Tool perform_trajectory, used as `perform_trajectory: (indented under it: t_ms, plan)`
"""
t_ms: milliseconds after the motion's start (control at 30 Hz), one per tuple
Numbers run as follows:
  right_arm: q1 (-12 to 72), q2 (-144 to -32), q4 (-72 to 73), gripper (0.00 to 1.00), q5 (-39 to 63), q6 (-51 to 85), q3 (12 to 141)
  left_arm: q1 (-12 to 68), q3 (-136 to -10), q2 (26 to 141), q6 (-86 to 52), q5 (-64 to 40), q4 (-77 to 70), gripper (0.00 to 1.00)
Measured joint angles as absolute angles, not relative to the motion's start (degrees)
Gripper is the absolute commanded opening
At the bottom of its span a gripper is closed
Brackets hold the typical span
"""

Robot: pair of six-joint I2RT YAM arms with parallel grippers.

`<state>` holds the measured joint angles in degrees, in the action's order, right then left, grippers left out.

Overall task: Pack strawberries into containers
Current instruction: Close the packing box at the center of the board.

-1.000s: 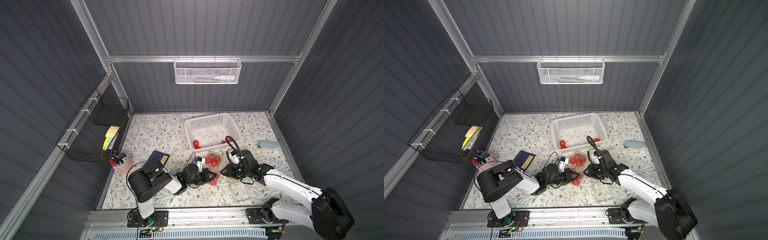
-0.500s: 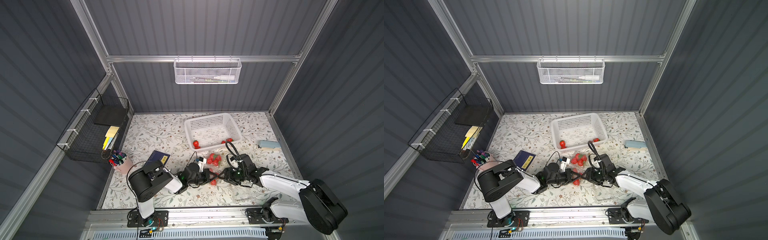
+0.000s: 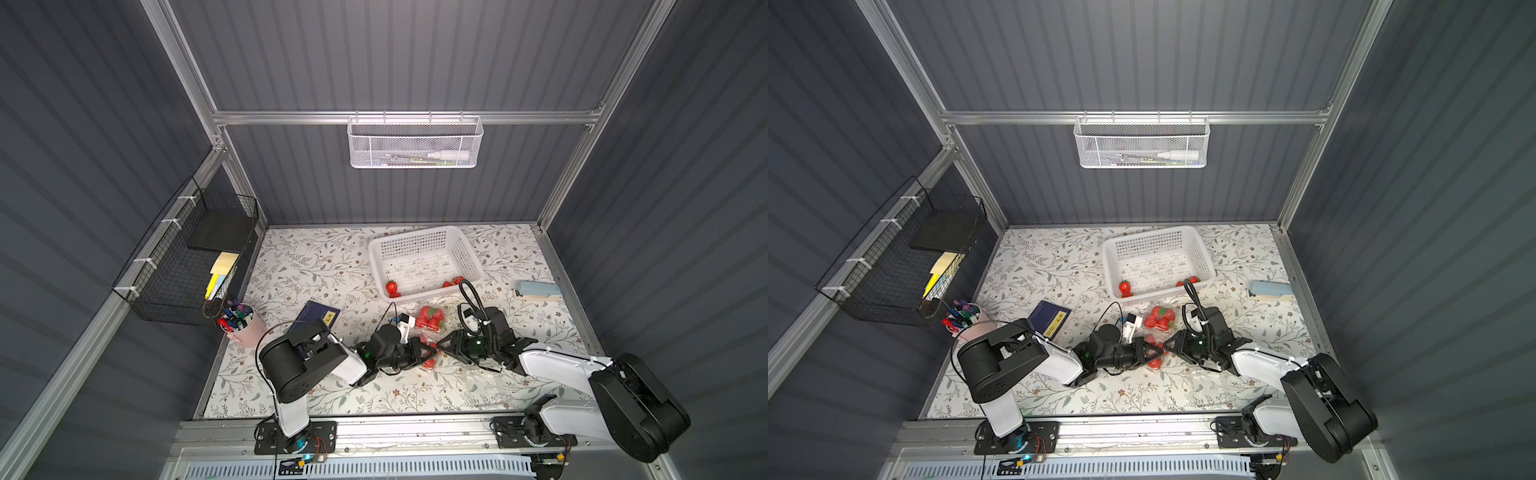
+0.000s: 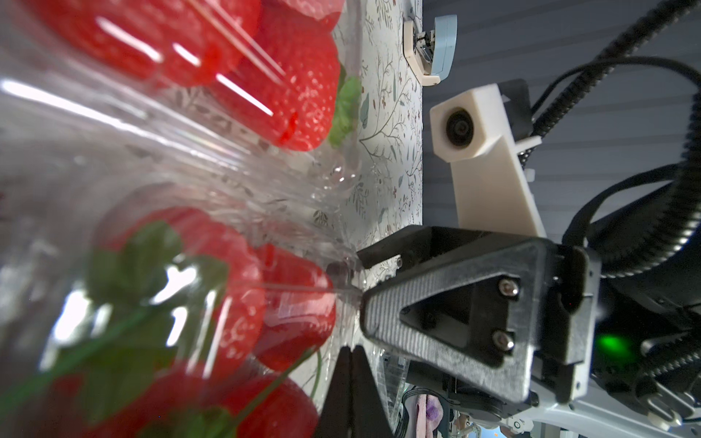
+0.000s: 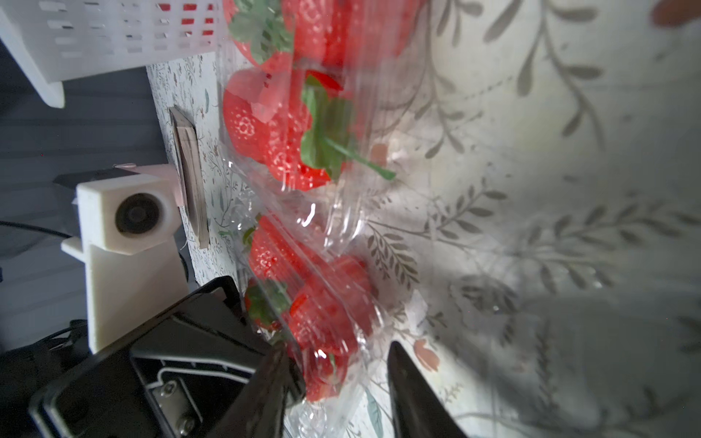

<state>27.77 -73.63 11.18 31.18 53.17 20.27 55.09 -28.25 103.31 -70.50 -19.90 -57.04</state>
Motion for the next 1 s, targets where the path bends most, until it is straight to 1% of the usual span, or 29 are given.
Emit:
perform_trajectory:
  t_ms: [67,300,467,767,800,833,933,1000]
  plan:
    - [27.66,-73.97,13.08,0.43,31.27,53.84,19.42,55.09,-28.29,103.33,-70.48,-20.05,-57.01,0.0]
    - [27.44,-75.24,17.82,0.33,31.7,55.53,18.0,55.09,-28.69,103.61,-70.11,-20.29,-56.77,0.0]
    - [27.22,-75.79,20.34,0.27,31.57,56.16,17.15,55.09,-28.84,103.85,-70.11,-20.53,-56.86,0.0]
    - [26.87,-78.98,27.18,0.22,31.55,57.04,16.1,55.09,-28.88,104.81,-70.11,-21.41,-58.78,0.0]
    - [26.85,-79.35,27.88,0.23,31.55,57.06,16.03,55.09,-28.88,104.81,-70.11,-21.54,-58.85,0.0]
    - [26.83,-79.75,28.6,0.26,31.55,57.08,16.01,55.09,-28.88,104.81,-70.11,-21.58,-58.85,0.0]
    - [26.74,-80.77,29.82,0.41,31.53,57.76,15.92,55.09,-28.88,104.81,-70.11,-21.74,-58.78,0.0]
    - [26.79,-80.95,30.04,0.46,31.77,57.8,15.66,55.09,-28.88,104.92,-70.11,-21.74,-58.85,0.0]
